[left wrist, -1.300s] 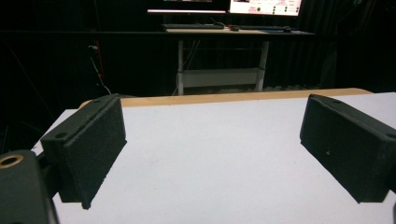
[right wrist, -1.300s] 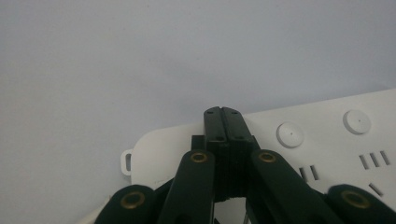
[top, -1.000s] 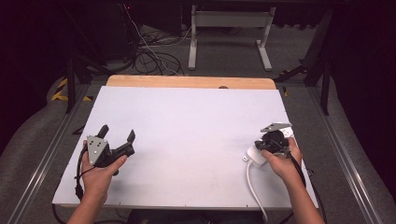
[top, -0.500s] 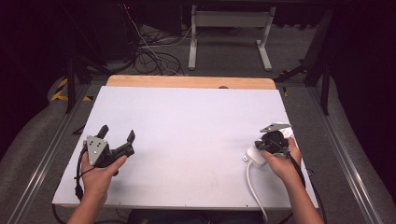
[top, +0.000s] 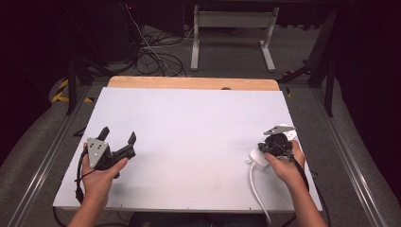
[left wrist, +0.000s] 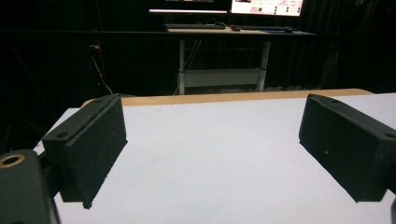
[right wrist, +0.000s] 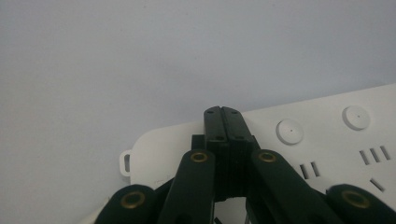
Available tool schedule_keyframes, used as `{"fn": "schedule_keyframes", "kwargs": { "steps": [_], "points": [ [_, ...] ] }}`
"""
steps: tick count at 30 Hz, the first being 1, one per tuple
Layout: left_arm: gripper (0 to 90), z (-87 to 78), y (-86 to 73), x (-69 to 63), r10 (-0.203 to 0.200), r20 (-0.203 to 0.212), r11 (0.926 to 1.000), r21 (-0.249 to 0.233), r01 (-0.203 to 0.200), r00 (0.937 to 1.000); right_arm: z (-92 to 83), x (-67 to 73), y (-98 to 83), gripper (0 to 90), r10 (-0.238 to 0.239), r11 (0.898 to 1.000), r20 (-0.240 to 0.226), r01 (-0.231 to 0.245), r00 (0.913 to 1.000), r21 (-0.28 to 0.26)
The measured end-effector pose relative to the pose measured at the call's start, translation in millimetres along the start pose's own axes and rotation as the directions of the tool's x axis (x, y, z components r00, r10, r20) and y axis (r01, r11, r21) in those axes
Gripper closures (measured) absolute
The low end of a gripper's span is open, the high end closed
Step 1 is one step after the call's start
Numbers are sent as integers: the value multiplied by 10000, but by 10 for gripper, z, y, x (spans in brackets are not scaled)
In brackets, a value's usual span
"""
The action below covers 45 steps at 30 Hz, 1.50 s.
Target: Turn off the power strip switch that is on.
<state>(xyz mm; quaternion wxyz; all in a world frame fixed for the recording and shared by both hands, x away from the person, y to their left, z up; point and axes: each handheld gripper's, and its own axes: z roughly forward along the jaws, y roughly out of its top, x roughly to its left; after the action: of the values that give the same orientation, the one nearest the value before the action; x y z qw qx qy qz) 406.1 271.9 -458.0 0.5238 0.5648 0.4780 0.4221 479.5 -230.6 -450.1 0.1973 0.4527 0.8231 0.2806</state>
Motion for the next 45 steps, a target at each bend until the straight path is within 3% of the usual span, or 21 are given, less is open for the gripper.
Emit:
{"fn": "schedule_keyframes", "kwargs": {
  "steps": [45],
  "points": [
    [82, 16, -4, 0, 29, -5, 10000, 48, -29, 10000, -4, -19, -12, 900, 41, 9999, -133, -43, 9999, -101]
  ]
}}
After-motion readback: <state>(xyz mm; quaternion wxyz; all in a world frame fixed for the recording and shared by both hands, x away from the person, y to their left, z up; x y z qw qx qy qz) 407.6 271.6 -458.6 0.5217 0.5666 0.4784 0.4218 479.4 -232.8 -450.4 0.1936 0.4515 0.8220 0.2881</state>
